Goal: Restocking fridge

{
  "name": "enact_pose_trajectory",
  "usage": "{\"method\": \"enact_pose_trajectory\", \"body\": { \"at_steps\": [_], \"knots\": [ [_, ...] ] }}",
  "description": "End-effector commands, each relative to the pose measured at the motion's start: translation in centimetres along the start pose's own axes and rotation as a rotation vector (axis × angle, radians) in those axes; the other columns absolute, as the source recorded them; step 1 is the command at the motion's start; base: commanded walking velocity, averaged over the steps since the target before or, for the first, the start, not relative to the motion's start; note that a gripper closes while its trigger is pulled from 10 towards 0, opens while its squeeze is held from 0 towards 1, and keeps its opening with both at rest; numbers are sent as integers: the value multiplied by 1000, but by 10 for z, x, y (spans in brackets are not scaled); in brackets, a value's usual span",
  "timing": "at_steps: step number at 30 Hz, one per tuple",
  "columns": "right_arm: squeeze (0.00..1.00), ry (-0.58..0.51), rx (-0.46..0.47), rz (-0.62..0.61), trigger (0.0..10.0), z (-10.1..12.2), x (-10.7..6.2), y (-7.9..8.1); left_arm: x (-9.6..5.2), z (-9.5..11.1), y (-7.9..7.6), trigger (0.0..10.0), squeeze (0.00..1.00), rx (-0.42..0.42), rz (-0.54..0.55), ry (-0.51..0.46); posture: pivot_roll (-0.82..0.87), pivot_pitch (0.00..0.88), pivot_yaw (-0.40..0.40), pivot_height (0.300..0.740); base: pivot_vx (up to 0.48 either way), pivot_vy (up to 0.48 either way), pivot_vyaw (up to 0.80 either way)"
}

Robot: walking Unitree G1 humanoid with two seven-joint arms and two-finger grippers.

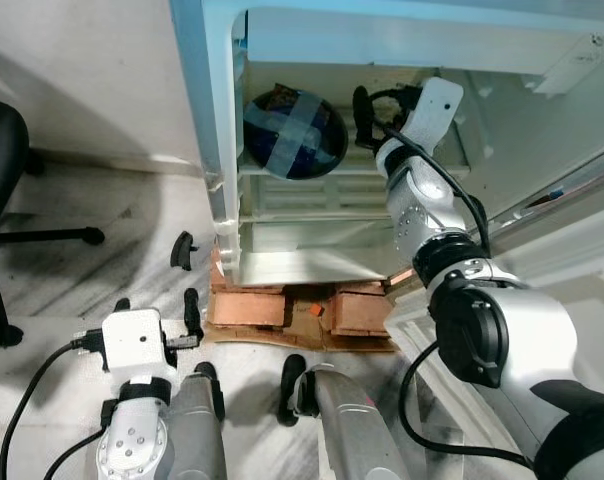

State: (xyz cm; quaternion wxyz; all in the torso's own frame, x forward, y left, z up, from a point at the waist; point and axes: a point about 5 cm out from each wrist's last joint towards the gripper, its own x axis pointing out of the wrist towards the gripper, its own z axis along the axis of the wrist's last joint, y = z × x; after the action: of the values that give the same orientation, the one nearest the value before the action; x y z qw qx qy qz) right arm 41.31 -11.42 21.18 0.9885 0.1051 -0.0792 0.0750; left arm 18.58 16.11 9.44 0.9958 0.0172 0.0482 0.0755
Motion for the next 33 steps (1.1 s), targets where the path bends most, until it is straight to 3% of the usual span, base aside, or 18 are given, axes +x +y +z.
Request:
{"method": "enact_pose_trajectory", "body": {
  "at_steps": [1, 2, 3, 8, 14, 16, 19, 23, 24, 33],
  "knots": [
    [561, 27, -87, 41, 10000, -7, -5, -7, -2, -9, -1, 10000, 0, 7, -9, 35, 325, 219, -126, 740, 0, 0, 0],
    [141, 34, -103, 49, 10000, -8, -5, -8, -1, -9, -1, 10000, 0, 7, -10, 33, 323, 217, -125, 740, 0, 0, 0],
    [0, 50, -174, 83, 10000, -11, -7, -10, 1, -8, -2, 10000, 0, 8, -17, 28, 319, 212, -123, 740, 0, 0, 0],
    [0, 111, -360, 136, 10000, -19, -14, -24, 6, -6, -4, 10000, 0, 8, -31, 14, 309, 205, -116, 740, 0, 0, 0],
    [0, 110, -413, 123, 10000, -15, -17, -39, 7, -8, -2, 10000, 0, 11, -32, 12, 303, 198, -109, 740, 0, 0, 0],
    [0, 92, -369, 119, 10000, -13, -17, -42, 8, -7, -1, 10000, 0, 11, -33, 11, 302, 198, -106, 740, 0, 0, 0],
    [0, 100, -380, 117, 10000, -14, -19, -46, 10, -7, -1, 10000, 0, 13, -36, 8, 301, 195, -106, 740, 0, 0, 0],
    [0, 146, -396, 180, 10000, -17, -23, -52, 12, -5, -1, 10000, 0, 15, -36, 1, 309, 192, -109, 740, 0, 0, 0],
    [0, 205, -441, 230, 10000, -22, -26, -56, 11, -5, 0, 10000, 0, 15, -33, -1, 308, 189, -108, 740, 0, 0, 0],
    [0, 309, -631, 256, 10000, -17, -34, -84, 16, -7, 1, 10000, 0, 17, -41, -5, 290, 168, -101, 740, 0, 0, 0]
  ]
}}
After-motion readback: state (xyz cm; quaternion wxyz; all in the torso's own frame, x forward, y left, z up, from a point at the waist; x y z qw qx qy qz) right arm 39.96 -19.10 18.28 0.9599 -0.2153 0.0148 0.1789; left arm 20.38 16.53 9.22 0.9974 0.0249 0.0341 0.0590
